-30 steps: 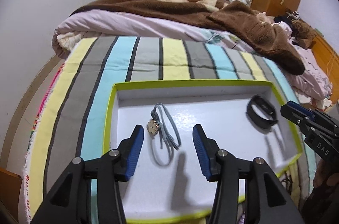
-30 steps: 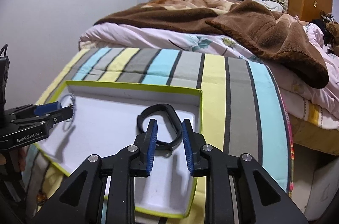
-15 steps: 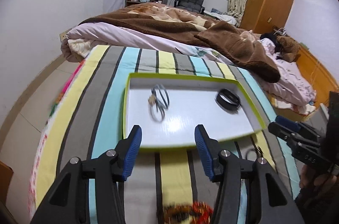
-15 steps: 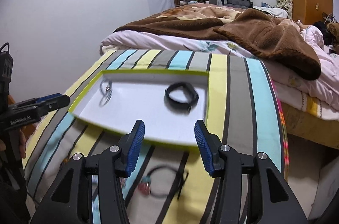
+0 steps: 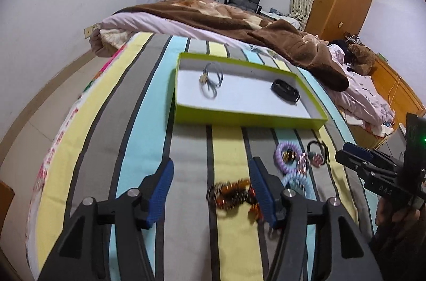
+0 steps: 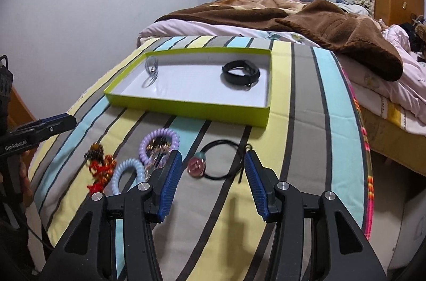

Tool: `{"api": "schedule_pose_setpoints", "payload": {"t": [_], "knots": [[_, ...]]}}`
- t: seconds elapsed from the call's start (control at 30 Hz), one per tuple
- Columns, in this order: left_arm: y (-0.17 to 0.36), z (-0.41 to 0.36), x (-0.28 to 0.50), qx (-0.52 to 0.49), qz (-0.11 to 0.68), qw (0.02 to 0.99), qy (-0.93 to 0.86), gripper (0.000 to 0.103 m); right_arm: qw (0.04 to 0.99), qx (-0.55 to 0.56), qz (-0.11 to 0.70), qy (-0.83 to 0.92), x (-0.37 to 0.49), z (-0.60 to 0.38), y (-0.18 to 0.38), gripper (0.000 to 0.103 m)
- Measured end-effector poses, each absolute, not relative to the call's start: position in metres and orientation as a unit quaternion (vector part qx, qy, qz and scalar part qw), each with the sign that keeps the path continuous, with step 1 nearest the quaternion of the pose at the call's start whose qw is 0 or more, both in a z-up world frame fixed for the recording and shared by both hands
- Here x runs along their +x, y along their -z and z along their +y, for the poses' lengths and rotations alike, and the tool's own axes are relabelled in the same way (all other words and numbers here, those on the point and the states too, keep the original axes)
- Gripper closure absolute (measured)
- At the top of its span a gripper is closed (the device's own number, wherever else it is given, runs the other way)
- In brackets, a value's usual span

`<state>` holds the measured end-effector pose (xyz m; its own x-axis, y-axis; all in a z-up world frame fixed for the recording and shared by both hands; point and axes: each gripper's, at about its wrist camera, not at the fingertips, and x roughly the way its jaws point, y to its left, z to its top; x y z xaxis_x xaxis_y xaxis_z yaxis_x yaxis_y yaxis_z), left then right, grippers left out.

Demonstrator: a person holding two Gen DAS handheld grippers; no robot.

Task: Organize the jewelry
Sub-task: 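Move the right tool to the pink-charm cord pendant and grasp it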

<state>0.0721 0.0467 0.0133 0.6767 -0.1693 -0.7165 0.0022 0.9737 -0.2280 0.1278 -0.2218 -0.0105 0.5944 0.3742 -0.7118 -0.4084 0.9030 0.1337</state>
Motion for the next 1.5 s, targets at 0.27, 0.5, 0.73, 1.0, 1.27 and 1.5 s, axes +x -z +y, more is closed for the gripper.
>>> {"api": "schedule_pose_setpoints", "payload": {"t": [0.27, 0.5, 0.73, 1.0, 1.27, 1.5], "knots": [[0.002, 0.052, 0.052, -0.134, 0.417, 0.898, 0.049, 0.042, 0.877, -0.046, 0.417, -0.232, 0.132, -0.205, 0.029, 0.053], [0.008, 0.056, 0.045, -0.129, 0.423, 0.896, 0.041, 0.042, 0.873, -0.061, 0.427, -0.227, 0.141, -0.195, 0.038, 0.053], [0.010, 0.055, 0.047, -0.124, 0.424, 0.896, 0.043, 0.042, 0.873, -0.079, 0.427, -0.221, 0.143, -0.187, 0.043, 0.078], [0.013, 0.048, 0.053, -0.113, 0.426, 0.896, 0.058, 0.042, 0.882, -0.068, 0.413, -0.216, 0.138, -0.193, 0.037, 0.083], [0.012, 0.029, 0.063, -0.071, 0.424, 0.900, 0.075, 0.042, 0.898, -0.027, 0.386, -0.207, 0.125, -0.214, 0.015, 0.083], [0.020, 0.013, 0.075, -0.020, 0.437, 0.897, 0.067, 0.042, 0.902, -0.015, 0.380, -0.205, 0.115, -0.221, 0.008, 0.083]]}}
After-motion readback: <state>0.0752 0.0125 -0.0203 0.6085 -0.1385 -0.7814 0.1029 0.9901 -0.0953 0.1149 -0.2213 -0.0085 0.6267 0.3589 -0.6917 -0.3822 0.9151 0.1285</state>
